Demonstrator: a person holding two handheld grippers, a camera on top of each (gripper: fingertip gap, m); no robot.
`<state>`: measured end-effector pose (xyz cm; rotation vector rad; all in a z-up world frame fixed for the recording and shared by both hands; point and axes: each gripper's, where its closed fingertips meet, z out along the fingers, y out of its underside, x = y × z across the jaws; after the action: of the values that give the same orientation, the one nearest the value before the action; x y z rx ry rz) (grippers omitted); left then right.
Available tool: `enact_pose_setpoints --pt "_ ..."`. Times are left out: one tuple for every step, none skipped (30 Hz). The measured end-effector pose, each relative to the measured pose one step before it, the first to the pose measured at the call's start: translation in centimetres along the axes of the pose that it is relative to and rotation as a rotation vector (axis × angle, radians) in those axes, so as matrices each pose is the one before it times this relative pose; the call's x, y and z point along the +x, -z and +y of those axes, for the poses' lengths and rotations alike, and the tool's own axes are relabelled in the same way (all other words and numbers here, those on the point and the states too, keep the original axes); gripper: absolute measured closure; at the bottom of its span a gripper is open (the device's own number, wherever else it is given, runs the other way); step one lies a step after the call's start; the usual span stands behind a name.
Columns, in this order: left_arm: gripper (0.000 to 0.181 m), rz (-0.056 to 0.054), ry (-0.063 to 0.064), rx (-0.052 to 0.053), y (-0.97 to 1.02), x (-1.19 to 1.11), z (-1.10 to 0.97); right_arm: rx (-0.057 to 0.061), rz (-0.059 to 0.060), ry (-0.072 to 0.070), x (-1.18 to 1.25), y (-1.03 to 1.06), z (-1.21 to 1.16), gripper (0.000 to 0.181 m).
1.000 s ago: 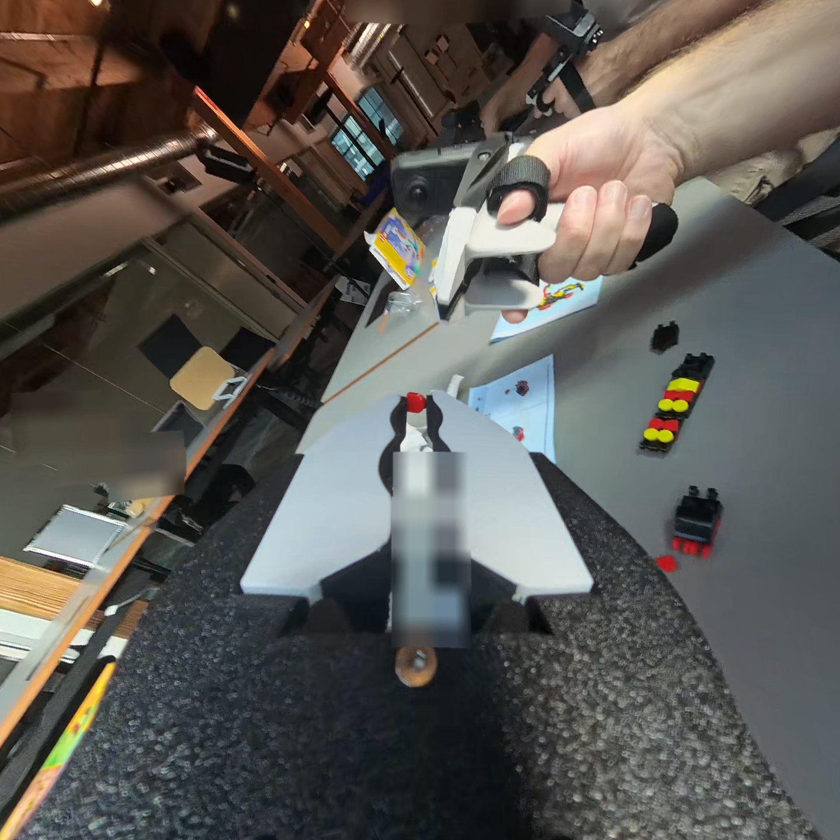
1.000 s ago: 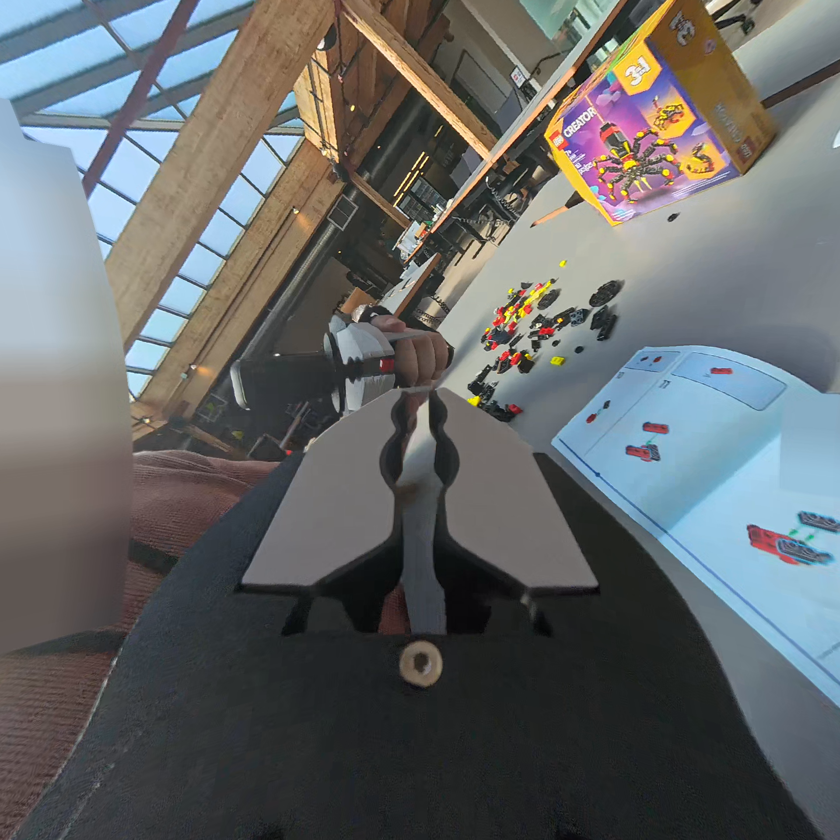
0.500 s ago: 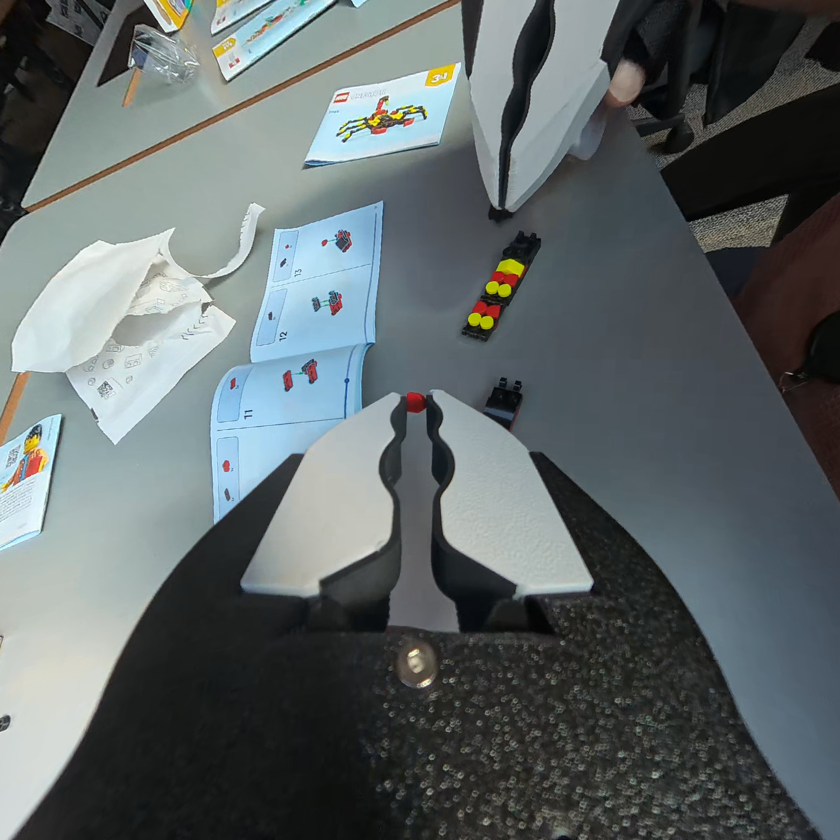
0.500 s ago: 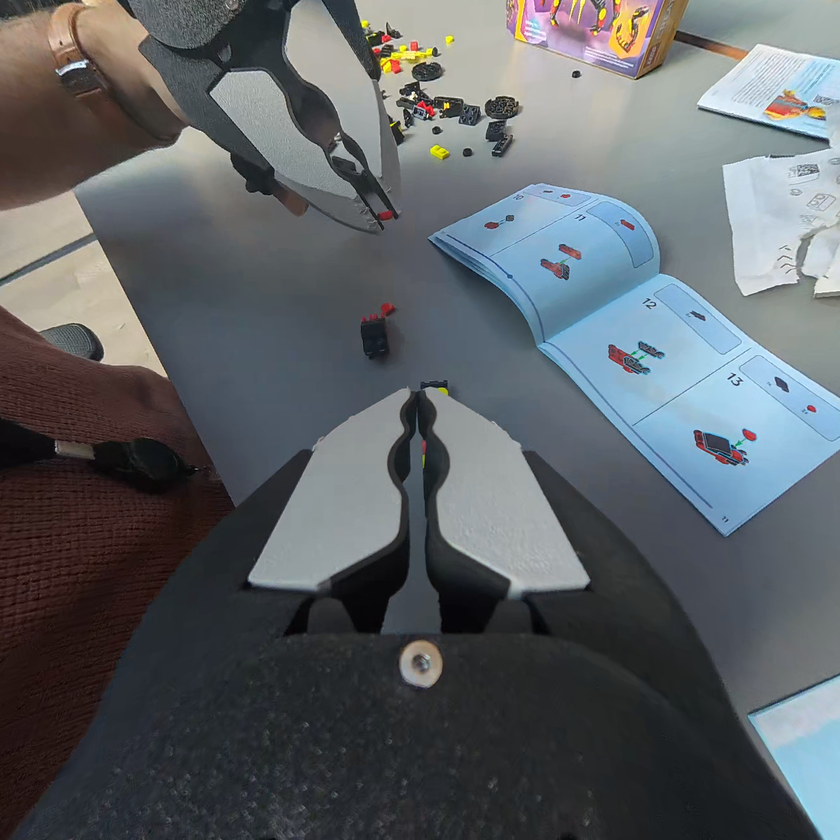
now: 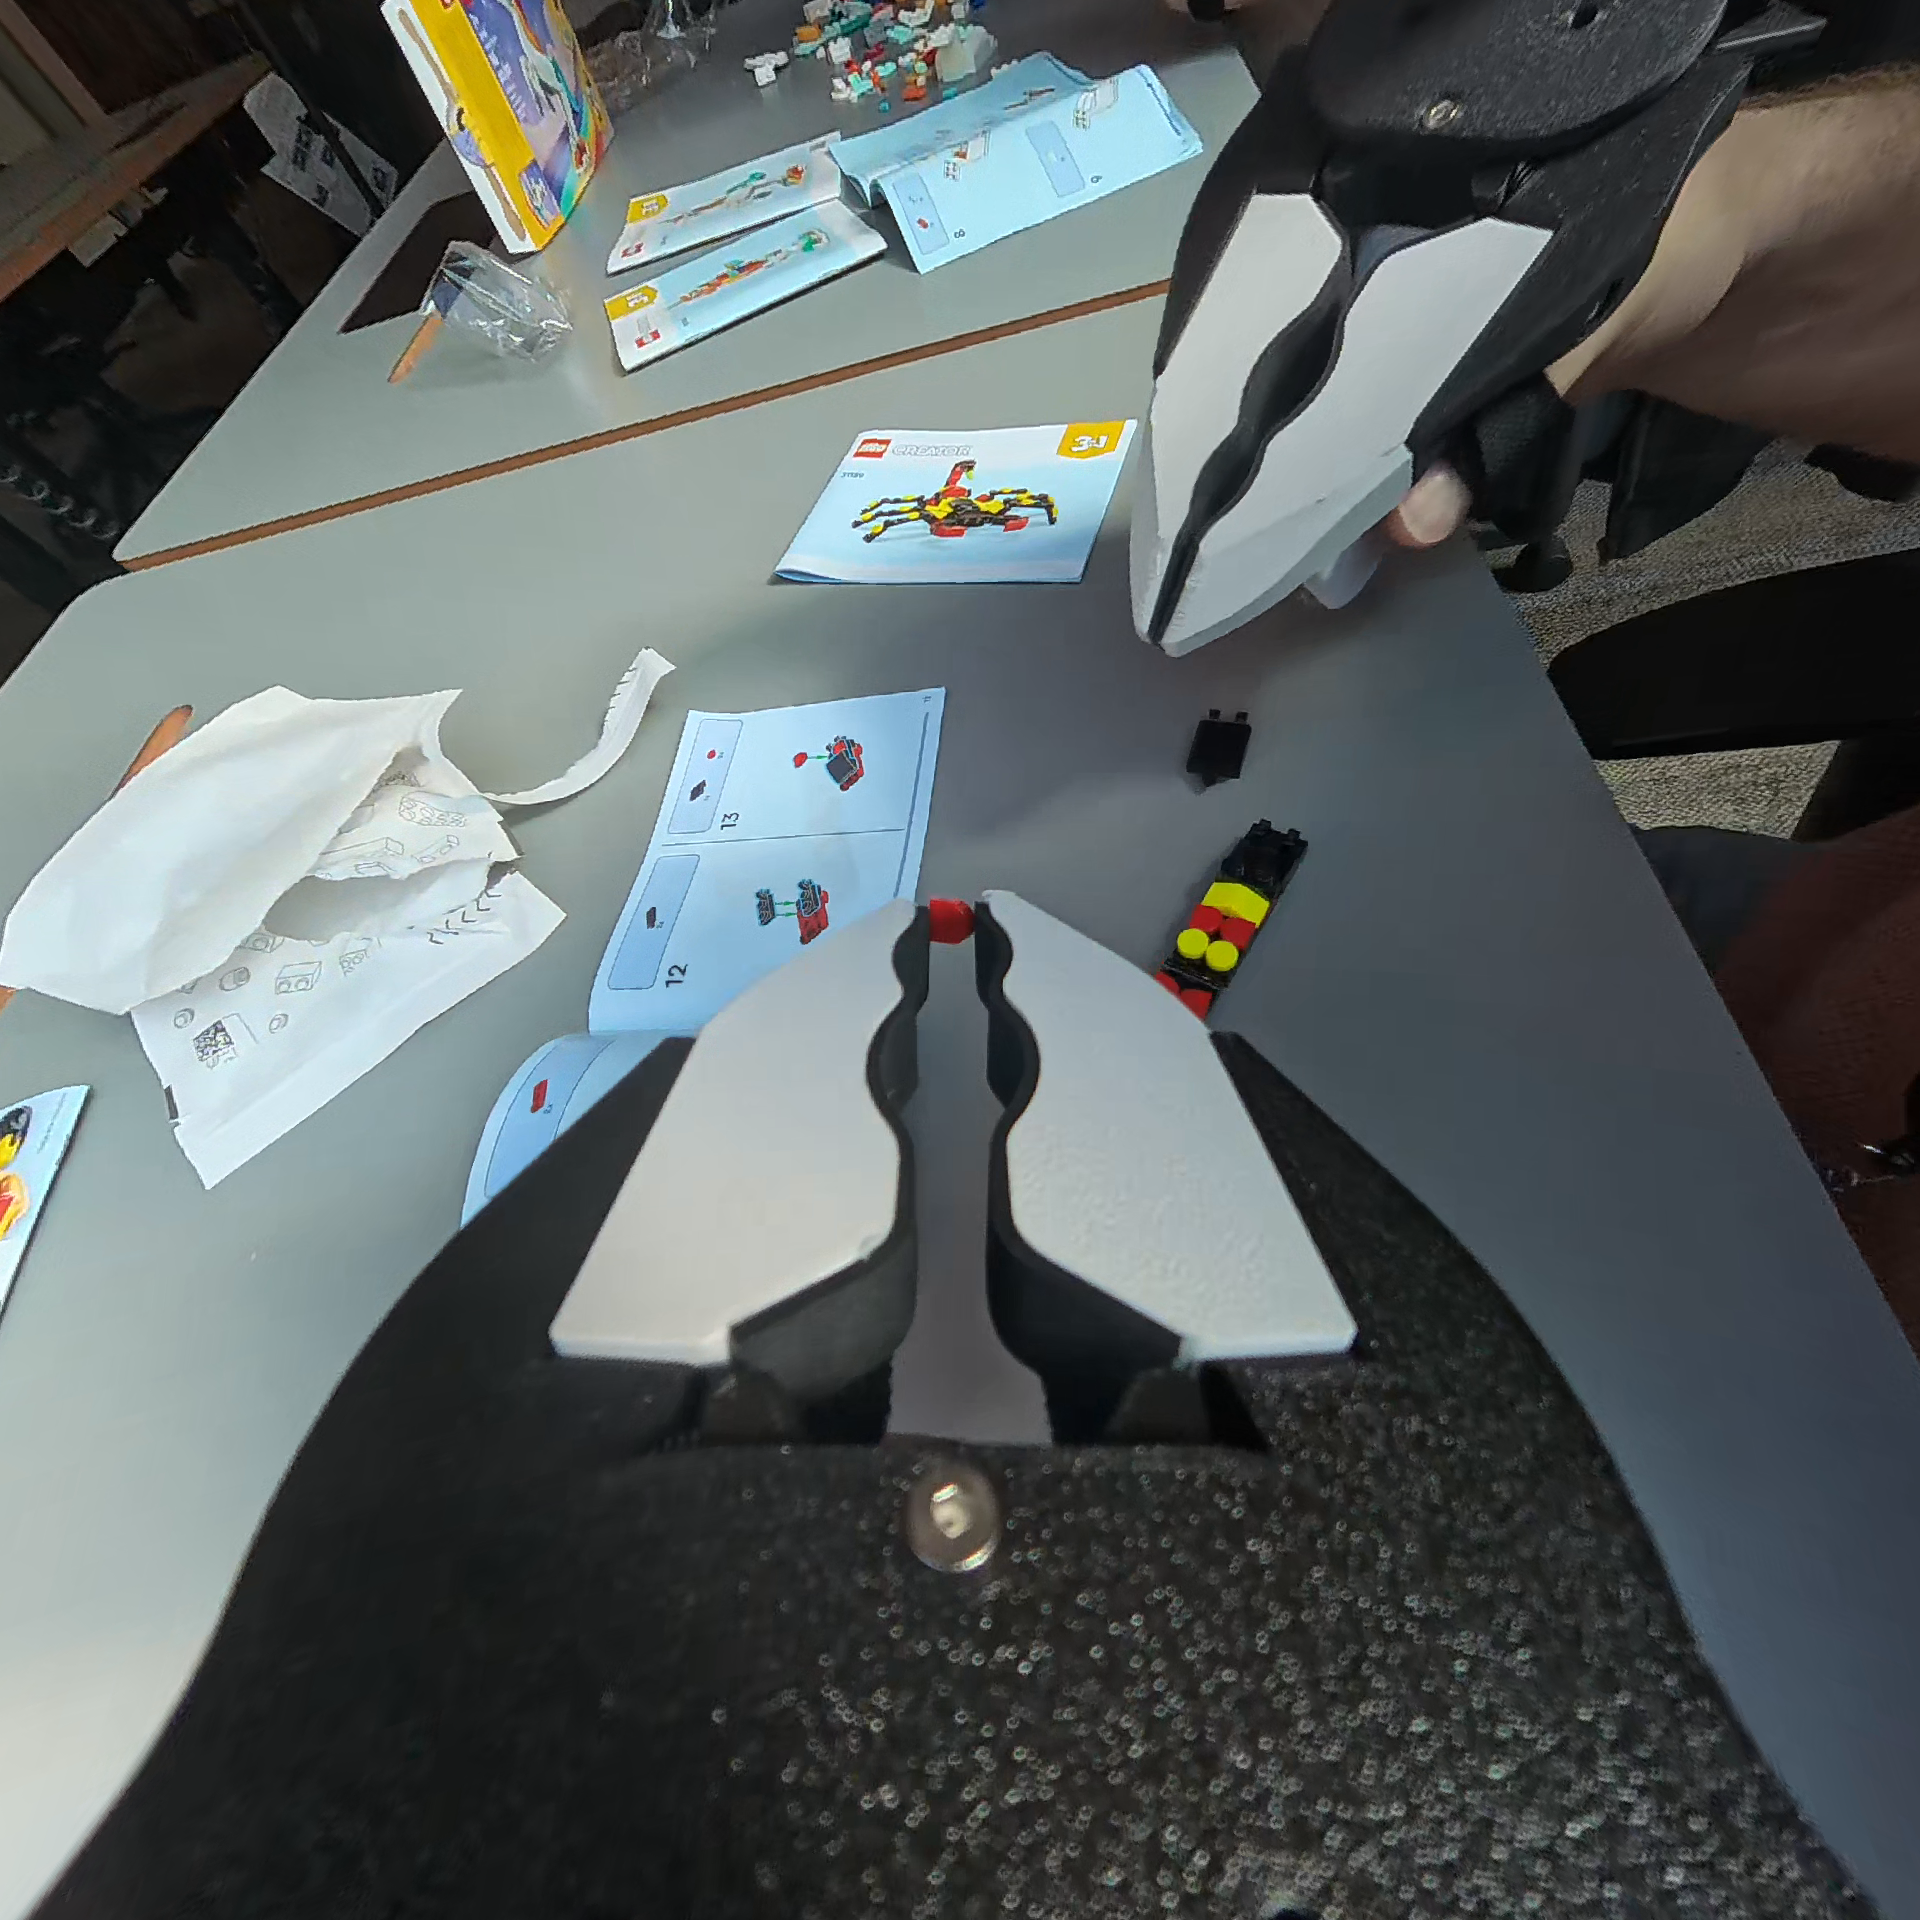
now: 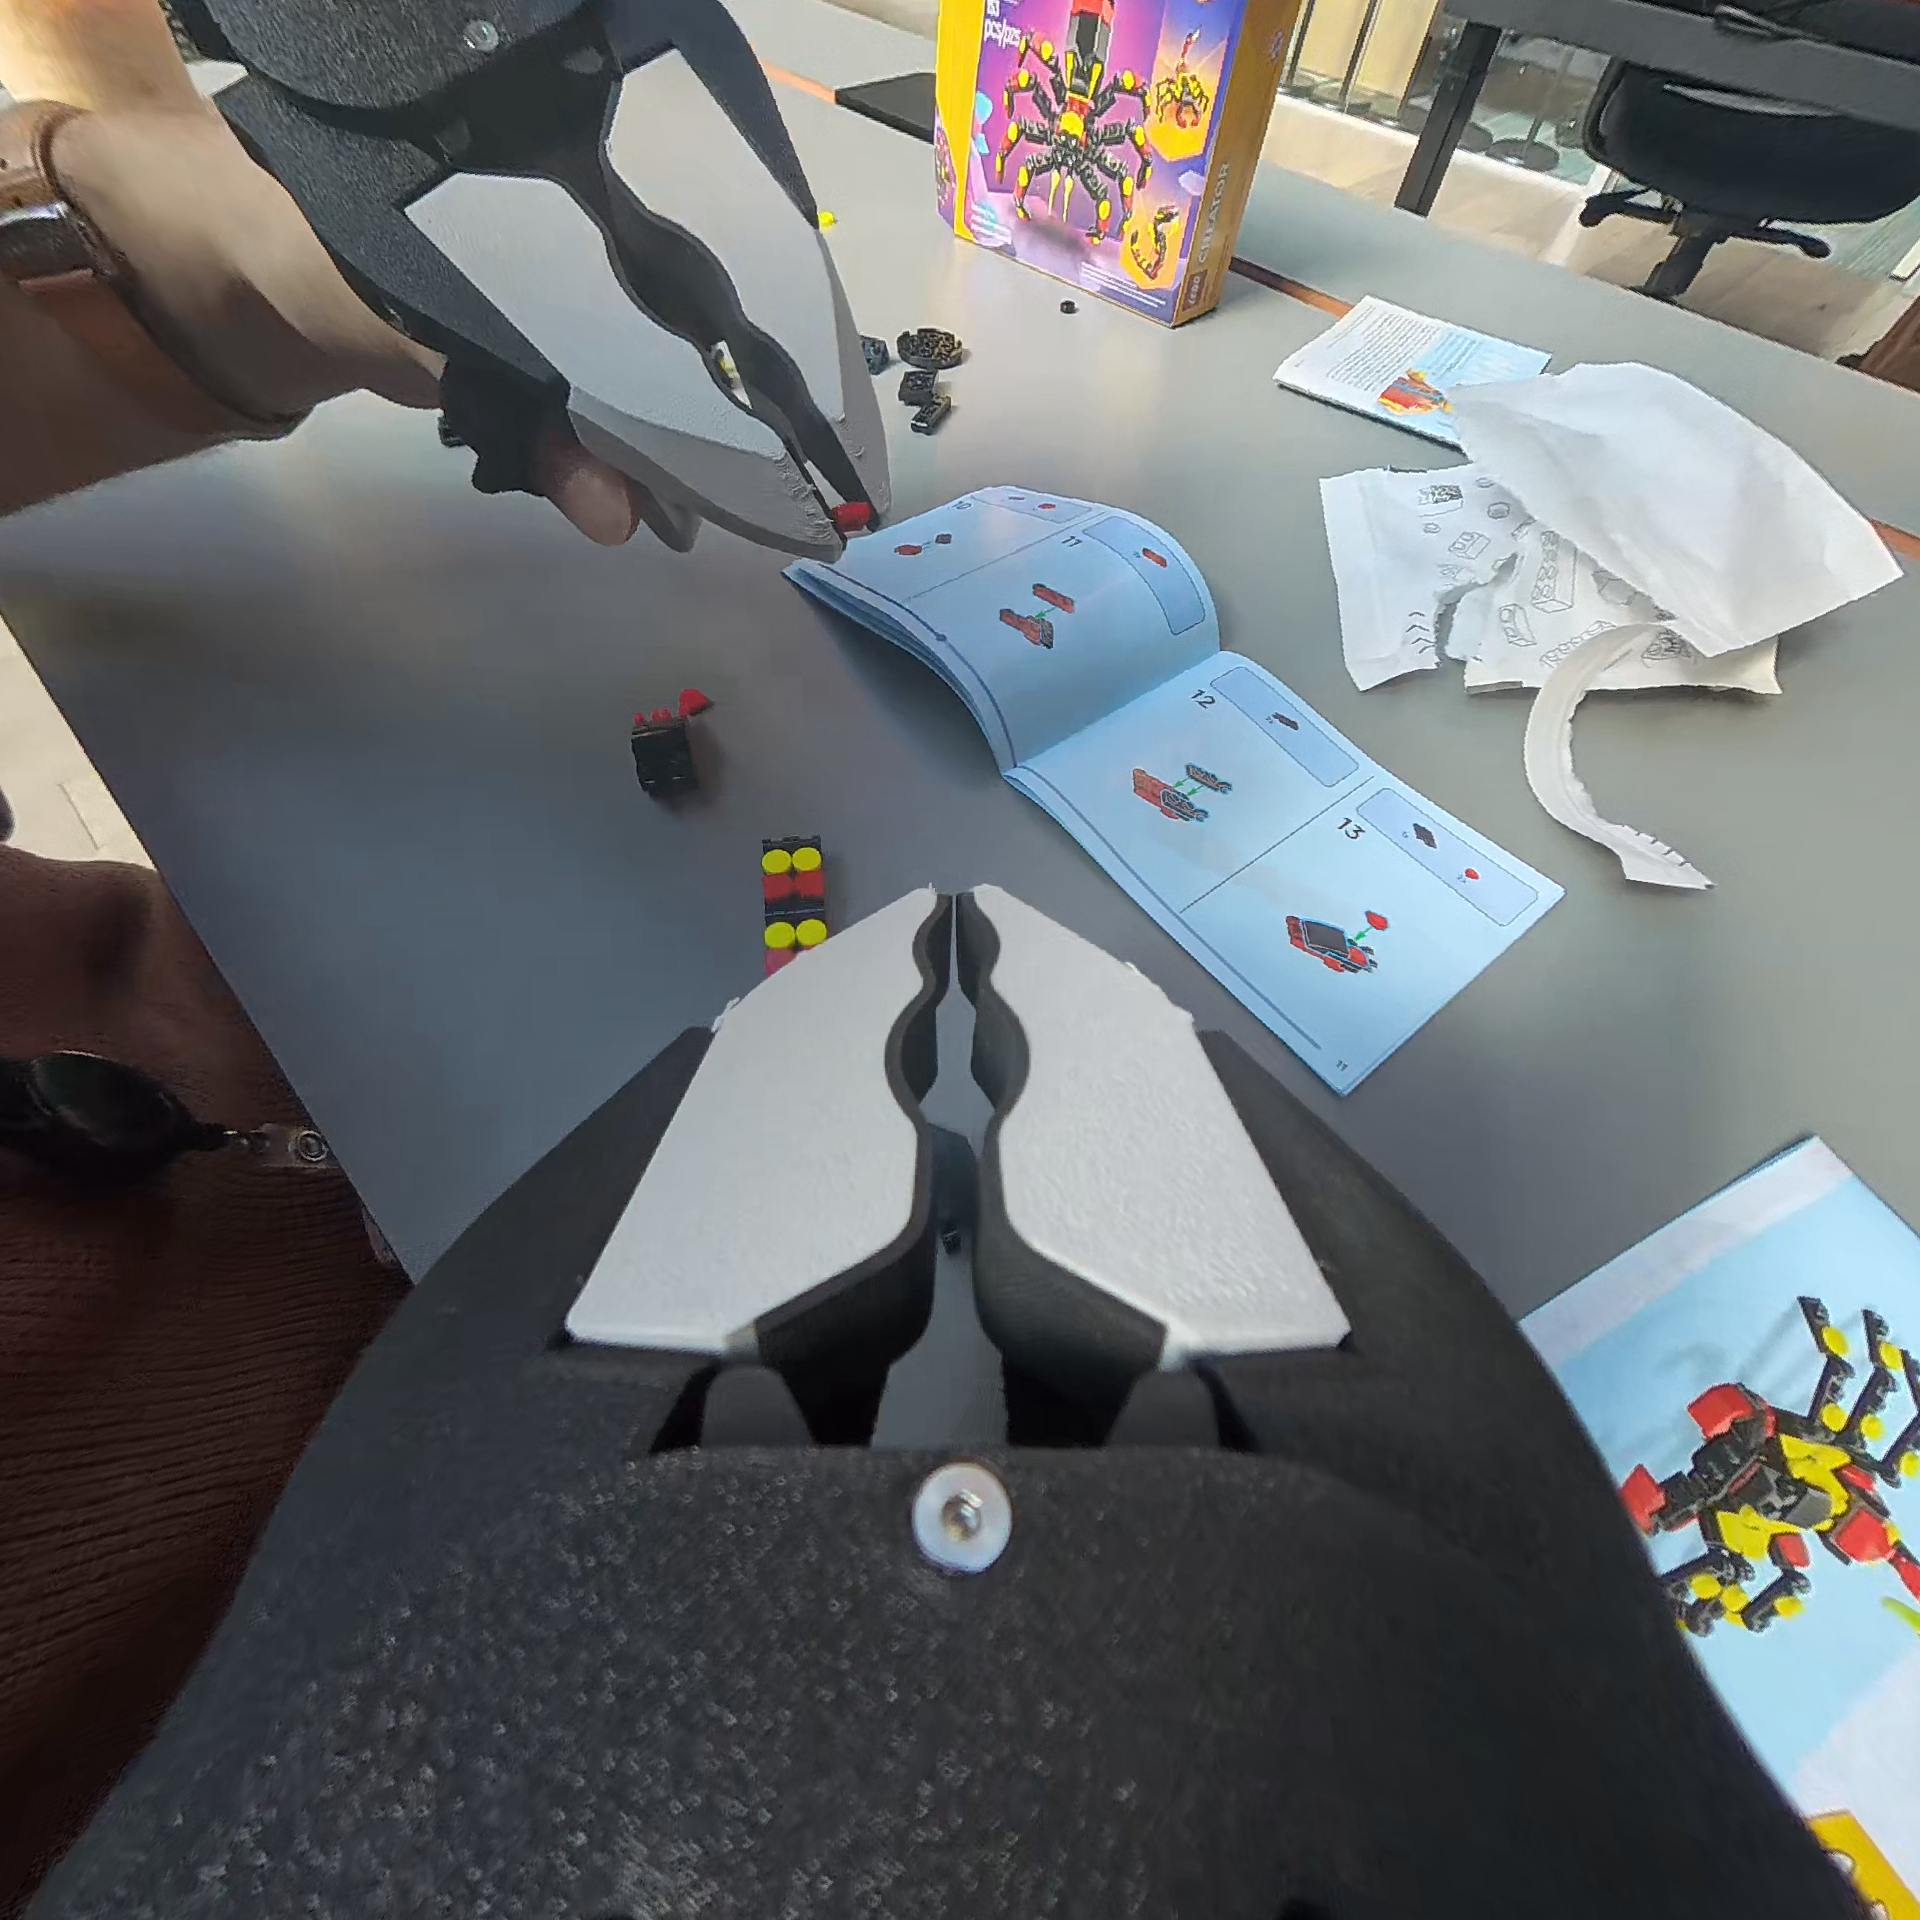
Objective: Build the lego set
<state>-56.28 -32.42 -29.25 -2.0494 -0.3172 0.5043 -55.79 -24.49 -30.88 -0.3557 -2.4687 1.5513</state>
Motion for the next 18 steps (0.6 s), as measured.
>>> enact_pose_setpoints --pt "0.173 0.0160 -0.0115 -0.0021 -0.211 0.254 -0.261 -0.0056 -0.0022 0.0010 -0.151 0.081 0.230 0.180" --pt "0.173 0.0158 -0.0138 -0.0043 -0.151 0.181 -0.221 -0.0103 -0.0138 -0.0069 -0.319 0.098 0.317 0.180" --pt "0.173 0.0126 -0.0144 -0.0107 -0.135 0.064 -0.105 -0.0095 -0.0059 -0.0083 -0.208 0.144 0.324 0.180" --pt "0.173 0.0155 -0.0124 -0.0159 -0.161 0.032 0.003 -0.0052 0.0051 -0.0037 -0.065 0.227 0.318 0.180" --pt "0.173 0.0208 -0.0066 -0.0167 -0.192 0.100 0.032 -0.0099 0.0029 -0.0051 -0.103 0.275 0.421 0.180" --pt "0.173 0.0186 -0.0019 -0.0118 -0.218 0.129 -0.043 -0.0124 0.0013 -0.0115 -0.114 0.303 0.509 0.180" --pt "0.173 0.0203 -0.0014 -0.0091 -0.235 0.258 -0.089 -0.0054 -0.0009 -0.0125 -0.153 0.324 0.507 0.180" --pt "0.173 0.0258 -0.0058 -0.0091 -0.279 0.428 -0.096 0.0024 0.0017 -0.0157 -0.088 0.349 0.419 0.180" --pt "0.173 0.0219 -0.0132 -0.0100 -0.341 0.455 -0.057 0.0045 -0.0009 -0.0158 -0.115 0.340 0.381 0.180" --pt "0.173 0.0146 -0.0160 -0.0144 -0.415 0.374 0.021 0.0000 -0.0050 -0.0148 -0.150 0.317 0.384 0.180" --pt "0.173 0.0170 -0.0125 -0.0218 -0.473 0.402 0.104 -0.0024 -0.0008 -0.0142 -0.084 0.277 0.362 0.180" --pt "0.173 0.0238 -0.0130 -0.0260 -0.487 0.496 0.125 0.0007 0.0041 -0.0076 -0.036 0.221 0.253 0.180" --pt "0.173 0.0226 -0.0198 -0.0241 -0.455 0.502 0.081 0.0077 0.0055 -0.0026 -0.046 0.173 0.099 0.180" --pt "0.173 0.0155 -0.0197 -0.0204 -0.431 0.379 0.008 0.0065 -0.0025 -0.0067 -0.167 0.090 0.051 0.180" --pt "0.173 0.0128 -0.0137 -0.0218 -0.378 0.303 0.025 0.0085 -0.0135 -0.0081 -0.335 0.006 -0.036 0.180" --pt "0.173 0.0177 -0.0120 -0.0216 -0.274 0.339 0.073 0.0074 -0.0192 -0.0055 -0.437 -0.118 -0.051 0.179" --pt "0.173 0.0098 -0.0149 -0.0262 -0.045 0.184 0.251 0.0008 -0.0096 -0.0003 -0.293 -0.182 0.032 0.179" --pt "0.173 -0.0133 -0.0103 -0.0318 0.296 -0.198 0.520 -0.0033 0.0052 0.0063 -0.047 -0.183 0.092 0.178"
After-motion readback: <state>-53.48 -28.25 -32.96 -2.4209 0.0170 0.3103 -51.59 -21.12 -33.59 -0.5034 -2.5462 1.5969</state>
